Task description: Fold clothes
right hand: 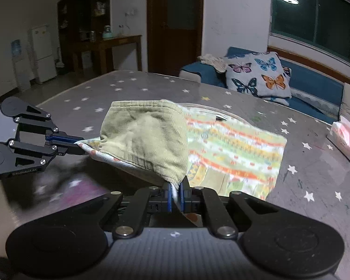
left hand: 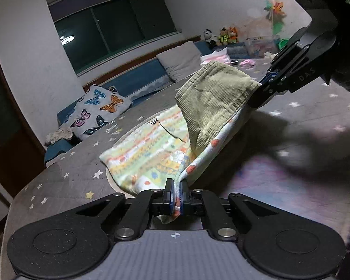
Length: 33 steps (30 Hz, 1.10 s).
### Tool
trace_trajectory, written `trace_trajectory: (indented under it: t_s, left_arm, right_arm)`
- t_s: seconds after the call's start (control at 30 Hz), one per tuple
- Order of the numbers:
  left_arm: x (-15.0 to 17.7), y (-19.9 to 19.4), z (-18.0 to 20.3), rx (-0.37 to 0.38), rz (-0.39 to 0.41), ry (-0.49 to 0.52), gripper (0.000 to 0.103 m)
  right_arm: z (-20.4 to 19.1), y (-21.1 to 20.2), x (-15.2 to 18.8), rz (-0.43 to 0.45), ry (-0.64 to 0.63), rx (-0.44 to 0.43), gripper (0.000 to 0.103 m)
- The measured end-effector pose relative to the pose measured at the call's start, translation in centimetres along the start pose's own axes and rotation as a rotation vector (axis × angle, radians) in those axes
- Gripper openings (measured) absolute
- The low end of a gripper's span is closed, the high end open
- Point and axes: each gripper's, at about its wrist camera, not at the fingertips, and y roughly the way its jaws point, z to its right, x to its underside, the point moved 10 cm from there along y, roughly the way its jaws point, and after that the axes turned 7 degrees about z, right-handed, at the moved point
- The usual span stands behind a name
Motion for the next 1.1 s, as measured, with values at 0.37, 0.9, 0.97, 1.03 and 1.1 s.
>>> trace_trajectory:
  t_s: [0.37, 0.9, 0.97, 1.03, 1.1]
  left_arm:
    - [-2.6, -5.0, 0.5, 0.037, 0.019, -0.033, 0.005]
    - [-5.2, 9.1, -7.3, -0.021, -0.055, -0.124, 0.005]
    - [-4.5, 11.5, -8.1, -0.033, -0.09, -0.142, 0.005]
    - [-3.7, 13.6, -8.8, -0.041, -0.116, -0.162, 0.005]
    - [-2.7, 15.3, -9.5, -0.066, -0.138, -0.184, 0.005]
  right_arm:
    - [-3.4, -6.0, -1.0, 0.015, -0.06, -0.059, 0.005]
    - [5.1, 5.7, -5.8, -0.045, -0.017, 0.015, 0.005]
    - [6.0, 7.8, -5.4, -0.062, -0.002, 0.028, 0.005]
    - [6.9, 9.9, -4.8, -0.08, 0.017, 0.042, 0.005]
    - [7.8, 11.6, -3.9, -0.101, 0.03, 0.054, 0.007]
